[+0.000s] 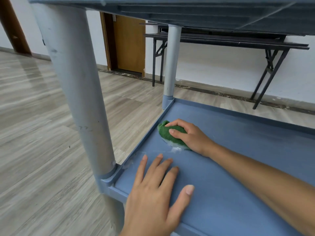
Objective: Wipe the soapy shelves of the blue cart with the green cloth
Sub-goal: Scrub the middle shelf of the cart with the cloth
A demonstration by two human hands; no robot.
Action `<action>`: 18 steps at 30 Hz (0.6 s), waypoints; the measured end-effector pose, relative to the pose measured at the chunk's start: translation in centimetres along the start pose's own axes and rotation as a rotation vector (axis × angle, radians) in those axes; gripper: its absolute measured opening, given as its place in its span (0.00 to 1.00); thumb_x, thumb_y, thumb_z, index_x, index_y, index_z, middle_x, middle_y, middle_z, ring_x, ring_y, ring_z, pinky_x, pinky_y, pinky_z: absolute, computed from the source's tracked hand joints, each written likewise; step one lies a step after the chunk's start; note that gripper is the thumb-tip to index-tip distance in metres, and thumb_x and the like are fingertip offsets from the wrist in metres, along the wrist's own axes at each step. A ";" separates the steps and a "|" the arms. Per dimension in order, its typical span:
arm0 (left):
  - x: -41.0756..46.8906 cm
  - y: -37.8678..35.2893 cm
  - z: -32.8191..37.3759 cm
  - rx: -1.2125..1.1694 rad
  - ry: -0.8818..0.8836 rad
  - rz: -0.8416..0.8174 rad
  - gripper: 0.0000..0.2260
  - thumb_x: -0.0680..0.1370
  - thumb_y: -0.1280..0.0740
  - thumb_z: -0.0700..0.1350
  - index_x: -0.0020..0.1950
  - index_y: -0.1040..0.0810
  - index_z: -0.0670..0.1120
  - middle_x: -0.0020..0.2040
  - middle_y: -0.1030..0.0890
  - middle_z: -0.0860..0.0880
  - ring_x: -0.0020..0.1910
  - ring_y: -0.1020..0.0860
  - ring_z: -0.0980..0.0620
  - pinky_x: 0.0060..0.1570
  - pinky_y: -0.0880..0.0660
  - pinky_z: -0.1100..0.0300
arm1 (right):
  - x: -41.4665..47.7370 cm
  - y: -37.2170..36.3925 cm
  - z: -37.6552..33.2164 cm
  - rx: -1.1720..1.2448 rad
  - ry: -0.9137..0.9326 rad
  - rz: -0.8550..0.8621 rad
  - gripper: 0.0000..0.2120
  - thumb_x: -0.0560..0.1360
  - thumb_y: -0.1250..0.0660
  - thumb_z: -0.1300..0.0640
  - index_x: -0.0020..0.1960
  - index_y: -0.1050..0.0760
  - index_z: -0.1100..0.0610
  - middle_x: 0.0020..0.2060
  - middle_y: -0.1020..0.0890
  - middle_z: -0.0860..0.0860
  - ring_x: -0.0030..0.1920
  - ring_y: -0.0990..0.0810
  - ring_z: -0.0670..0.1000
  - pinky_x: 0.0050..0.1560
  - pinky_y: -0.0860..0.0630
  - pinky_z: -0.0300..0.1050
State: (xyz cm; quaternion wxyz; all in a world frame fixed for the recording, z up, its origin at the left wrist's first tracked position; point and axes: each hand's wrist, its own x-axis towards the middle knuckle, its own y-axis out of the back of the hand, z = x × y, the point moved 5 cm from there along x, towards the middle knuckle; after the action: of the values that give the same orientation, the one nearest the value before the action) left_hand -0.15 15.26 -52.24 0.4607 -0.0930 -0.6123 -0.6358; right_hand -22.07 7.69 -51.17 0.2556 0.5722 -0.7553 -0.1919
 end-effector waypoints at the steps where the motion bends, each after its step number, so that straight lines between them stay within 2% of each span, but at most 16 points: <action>1: -0.5 0.3 0.1 -0.019 -0.022 0.029 0.25 0.83 0.45 0.61 0.59 0.16 0.46 0.65 0.19 0.48 0.72 0.27 0.48 0.72 0.37 0.37 | -0.5 -0.4 -0.2 0.013 -0.006 0.018 0.07 0.78 0.33 0.47 0.55 0.21 0.40 0.49 0.16 0.41 0.50 0.19 0.41 0.54 0.26 0.40; 4: -3.1 0.8 0.8 0.016 -0.051 0.050 0.26 0.83 0.44 0.62 0.66 0.19 0.46 0.72 0.24 0.46 0.76 0.31 0.45 0.74 0.41 0.36 | -1.8 -1.3 -1.1 0.029 -0.038 0.103 0.07 0.78 0.32 0.48 0.55 0.21 0.40 0.49 0.16 0.40 0.51 0.19 0.40 0.54 0.26 0.40; 10: -10.4 1.6 0.2 0.126 0.047 -0.016 0.32 0.80 0.42 0.63 0.79 0.35 0.47 0.79 0.37 0.37 0.79 0.41 0.38 0.73 0.37 0.43 | -4.9 -5.0 -4.6 -0.006 -0.051 0.148 0.07 0.76 0.31 0.46 0.54 0.21 0.39 0.49 0.17 0.37 0.51 0.20 0.38 0.50 0.28 0.34; 12: -11.7 2.0 -0.3 0.141 0.064 -0.036 0.33 0.81 0.41 0.61 0.80 0.40 0.45 0.79 0.40 0.36 0.80 0.43 0.38 0.72 0.36 0.44 | -5.9 -6.6 -6.2 -0.019 -0.038 0.137 0.08 0.76 0.30 0.46 0.55 0.21 0.40 0.50 0.16 0.38 0.51 0.20 0.37 0.52 0.27 0.33; 15: -12.6 2.8 -0.5 0.123 0.046 -0.083 0.33 0.80 0.39 0.58 0.81 0.42 0.43 0.80 0.42 0.37 0.80 0.44 0.39 0.72 0.37 0.43 | -7.9 -9.0 -8.3 -0.031 -0.015 0.132 0.10 0.75 0.29 0.46 0.56 0.22 0.41 0.50 0.17 0.37 0.52 0.21 0.35 0.53 0.28 0.31; 18: -13.2 4.9 -0.7 -0.034 0.053 -0.098 0.33 0.82 0.39 0.55 0.81 0.43 0.40 0.82 0.47 0.40 0.81 0.48 0.39 0.73 0.39 0.43 | -9.4 -10.8 -10.0 -0.100 0.012 0.142 0.12 0.75 0.29 0.47 0.58 0.23 0.42 0.51 0.18 0.37 0.52 0.21 0.38 0.55 0.29 0.33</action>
State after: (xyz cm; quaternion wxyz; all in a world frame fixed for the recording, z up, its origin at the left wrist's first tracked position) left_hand 10.94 21.73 -57.97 0.4432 -0.0537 -0.5929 -0.6702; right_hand -5.71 13.80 -51.02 0.3013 0.5048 -0.7819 -0.2075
